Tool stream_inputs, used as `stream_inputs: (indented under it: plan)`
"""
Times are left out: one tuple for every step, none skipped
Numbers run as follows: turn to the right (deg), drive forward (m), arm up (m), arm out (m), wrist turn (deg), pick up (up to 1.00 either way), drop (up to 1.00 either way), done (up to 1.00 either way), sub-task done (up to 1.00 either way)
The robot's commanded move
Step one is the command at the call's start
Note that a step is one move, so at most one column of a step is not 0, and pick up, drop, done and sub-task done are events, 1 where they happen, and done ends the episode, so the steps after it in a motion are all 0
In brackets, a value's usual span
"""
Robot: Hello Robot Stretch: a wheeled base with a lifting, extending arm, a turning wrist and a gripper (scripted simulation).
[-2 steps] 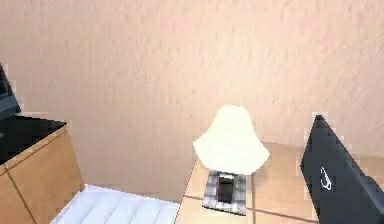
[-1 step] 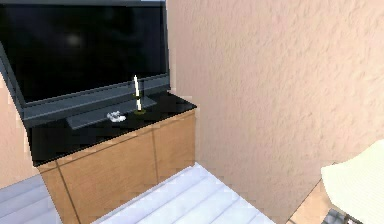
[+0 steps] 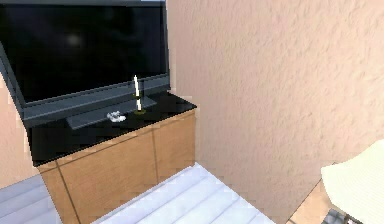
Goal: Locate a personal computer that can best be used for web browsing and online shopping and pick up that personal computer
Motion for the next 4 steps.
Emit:
stream_inputs:
  plan:
    - [0.0,0.0,0.36,0.0,0.0,0.0,0.0,0.0,0.0]
    - [0.0,0.0,0.0,0.22,0.0,0.0,0.0,0.0,0.0]
    - [0.0,0.0,0.0,0.0,45.0,0.0,0.0,0.0,0.0]
    - [0.0,0.0,0.0,0.0,45.0,0.0,0.0,0.0,0.0]
